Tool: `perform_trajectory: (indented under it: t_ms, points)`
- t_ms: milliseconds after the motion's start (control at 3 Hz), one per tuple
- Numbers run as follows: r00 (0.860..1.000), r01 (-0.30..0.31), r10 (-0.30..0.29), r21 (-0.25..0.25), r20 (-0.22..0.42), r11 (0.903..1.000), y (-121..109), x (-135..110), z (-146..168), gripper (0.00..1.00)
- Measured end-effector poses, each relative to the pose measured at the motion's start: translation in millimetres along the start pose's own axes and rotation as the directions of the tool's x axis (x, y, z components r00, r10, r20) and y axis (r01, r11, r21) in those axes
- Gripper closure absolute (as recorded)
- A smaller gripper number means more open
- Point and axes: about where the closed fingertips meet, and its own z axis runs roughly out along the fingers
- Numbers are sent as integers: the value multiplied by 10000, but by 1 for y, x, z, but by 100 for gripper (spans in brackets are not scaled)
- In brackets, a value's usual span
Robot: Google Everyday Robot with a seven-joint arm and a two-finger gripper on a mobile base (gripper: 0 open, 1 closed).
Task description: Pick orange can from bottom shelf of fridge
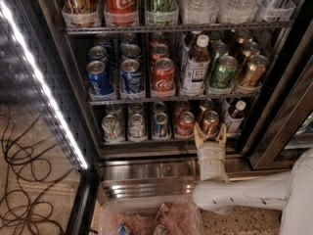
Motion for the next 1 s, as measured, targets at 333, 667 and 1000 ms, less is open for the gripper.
perform_trajectory:
  t_ms: [333,667,1000]
  points:
    - [10000,84,-84,32,-27,10000,-4,3,10,31]
    - [9992,342,-344,-80,-221,9994,0,15,32,31]
    - [9992,369,-369,-49,-126,9993,2,14,41,31]
